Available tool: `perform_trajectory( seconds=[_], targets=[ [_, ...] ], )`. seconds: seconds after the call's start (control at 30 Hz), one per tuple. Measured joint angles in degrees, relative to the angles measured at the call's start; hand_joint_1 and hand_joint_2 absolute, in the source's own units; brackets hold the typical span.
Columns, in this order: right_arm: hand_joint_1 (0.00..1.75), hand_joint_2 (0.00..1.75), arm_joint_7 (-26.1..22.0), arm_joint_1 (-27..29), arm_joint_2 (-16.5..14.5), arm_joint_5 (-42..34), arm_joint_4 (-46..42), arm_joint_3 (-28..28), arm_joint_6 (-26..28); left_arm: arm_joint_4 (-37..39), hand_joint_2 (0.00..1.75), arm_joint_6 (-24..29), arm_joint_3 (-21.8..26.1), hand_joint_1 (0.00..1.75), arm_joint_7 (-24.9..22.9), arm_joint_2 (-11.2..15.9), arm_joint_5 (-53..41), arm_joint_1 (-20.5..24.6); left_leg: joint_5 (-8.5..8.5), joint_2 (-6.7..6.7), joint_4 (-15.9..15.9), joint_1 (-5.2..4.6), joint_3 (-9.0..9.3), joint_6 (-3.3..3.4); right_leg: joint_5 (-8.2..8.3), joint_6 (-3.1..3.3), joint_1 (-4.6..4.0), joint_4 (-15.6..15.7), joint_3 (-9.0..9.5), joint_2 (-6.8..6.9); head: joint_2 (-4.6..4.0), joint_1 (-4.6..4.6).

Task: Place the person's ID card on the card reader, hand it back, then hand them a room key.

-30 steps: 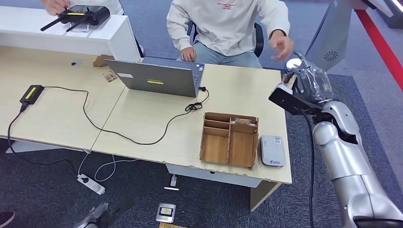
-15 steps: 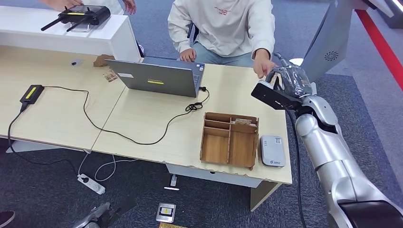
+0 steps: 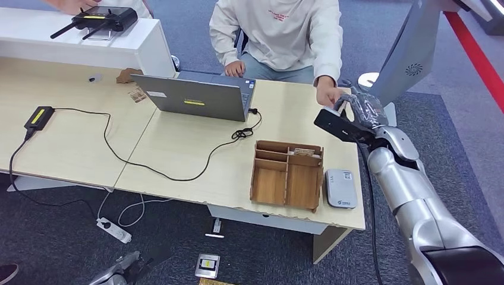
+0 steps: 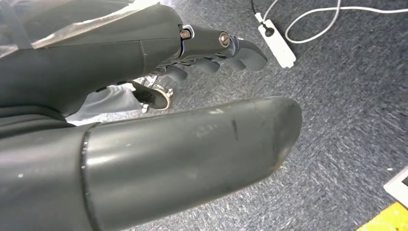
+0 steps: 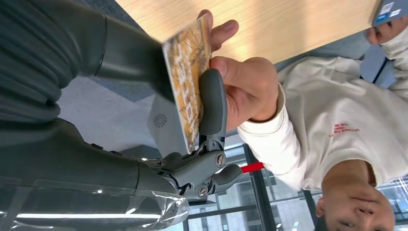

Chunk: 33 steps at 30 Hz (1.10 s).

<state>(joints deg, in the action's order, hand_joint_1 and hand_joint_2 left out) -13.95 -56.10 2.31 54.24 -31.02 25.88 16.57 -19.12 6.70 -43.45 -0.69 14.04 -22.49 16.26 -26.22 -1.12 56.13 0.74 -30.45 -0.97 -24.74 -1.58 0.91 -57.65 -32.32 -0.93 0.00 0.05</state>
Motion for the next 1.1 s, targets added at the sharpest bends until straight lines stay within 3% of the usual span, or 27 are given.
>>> perform_trajectory(
  seconds=[0.1,0.57,0.87,1.0,1.1],
  targets=[
    [0.00,1.75,0.7,0.0,0.8,-0.6,2.0,0.1,1.6,0.0,0.00,-1.0,-0.1,0.00,-0.1,-0.3,-0.7,0.7,0.00,0.00,0.0,0.00,0.00,0.00,0.00,0.00,0.00,0.0,-0.01,-0.01,0.00,0.00],
    [0.00,1.75,-1.0,0.4,3.0,-8.2,1.4,-0.5,3.5,0.0,0.00,-0.7,-0.3,0.00,0.2,-0.5,0.1,0.7,0.00,0.00,0.0,0.01,0.01,0.00,0.00,0.00,0.00,0.0,0.00,-0.01,0.00,-0.01],
    [0.00,1.75,3.4,3.9,5.7,-17.0,-9.3,-2.8,-6.9,0.0,0.00,0.7,-0.3,0.00,0.3,-0.4,2.1,-0.5,-0.01,0.00,0.0,-0.01,0.01,0.01,0.00,0.00,0.01,0.0,0.00,-0.01,0.00,-0.01],
    [0.00,1.75,7.0,7.3,7.0,-16.9,-15.3,-3.0,-14.4,0.1,0.00,1.6,0.0,0.00,0.0,-0.3,3.1,-1.1,-0.01,-0.01,0.0,0.01,0.01,0.00,0.00,0.00,0.00,0.0,0.01,-0.01,0.00,-0.01],
    [0.00,1.75,8.3,10.4,7.6,-16.1,-18.5,-2.9,-16.7,0.1,0.00,2.0,0.2,0.00,-0.3,-0.1,3.4,-1.6,-0.01,-0.01,0.0,0.02,0.00,0.00,0.00,0.00,0.00,0.0,0.00,-0.01,0.00,-0.01]
  ],
)
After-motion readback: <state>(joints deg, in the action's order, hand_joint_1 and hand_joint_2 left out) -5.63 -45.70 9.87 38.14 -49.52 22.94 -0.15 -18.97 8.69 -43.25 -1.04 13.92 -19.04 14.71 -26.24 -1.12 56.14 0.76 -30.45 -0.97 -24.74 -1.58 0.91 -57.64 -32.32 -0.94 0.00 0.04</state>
